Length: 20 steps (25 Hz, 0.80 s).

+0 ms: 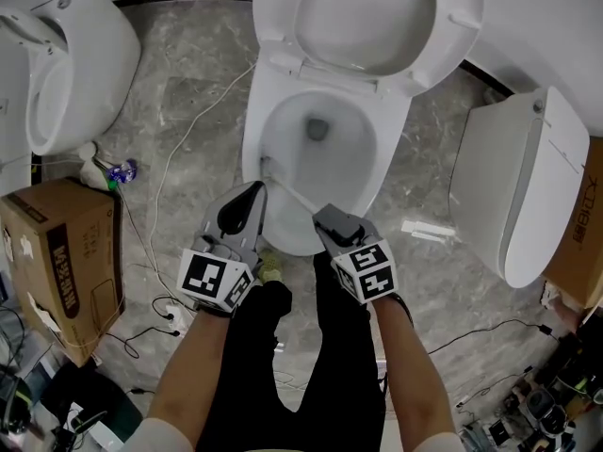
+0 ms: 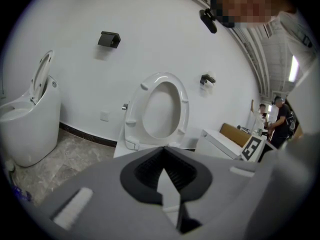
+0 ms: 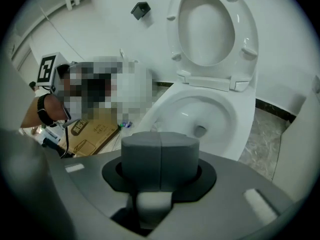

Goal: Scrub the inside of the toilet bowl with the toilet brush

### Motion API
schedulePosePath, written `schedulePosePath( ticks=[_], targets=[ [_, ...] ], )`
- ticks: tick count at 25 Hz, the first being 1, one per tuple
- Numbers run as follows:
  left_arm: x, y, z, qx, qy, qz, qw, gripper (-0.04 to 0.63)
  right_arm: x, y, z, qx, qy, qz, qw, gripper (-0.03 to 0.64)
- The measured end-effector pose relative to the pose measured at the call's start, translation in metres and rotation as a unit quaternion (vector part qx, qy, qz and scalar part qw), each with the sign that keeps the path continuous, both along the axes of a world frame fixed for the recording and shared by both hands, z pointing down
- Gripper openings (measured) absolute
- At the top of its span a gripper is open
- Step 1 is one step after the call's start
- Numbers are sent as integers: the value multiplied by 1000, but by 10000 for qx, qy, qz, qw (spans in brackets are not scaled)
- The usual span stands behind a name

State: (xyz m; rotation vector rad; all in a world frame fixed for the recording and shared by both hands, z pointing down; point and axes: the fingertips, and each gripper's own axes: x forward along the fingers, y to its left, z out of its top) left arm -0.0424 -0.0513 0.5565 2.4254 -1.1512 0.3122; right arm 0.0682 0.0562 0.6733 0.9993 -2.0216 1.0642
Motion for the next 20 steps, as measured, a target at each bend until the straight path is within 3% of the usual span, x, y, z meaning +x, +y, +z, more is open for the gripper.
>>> schedulePosePath(
  ticks=[9,20],
  targets=[
    [7,8,-17,-72,38,-19,10000,5,12,29,-18,-443,355,-1241,9906,163],
    [22,15,-17,-255,38,40,9997,5,35,48,-33,-839,854,-2650,9568,163]
  ],
)
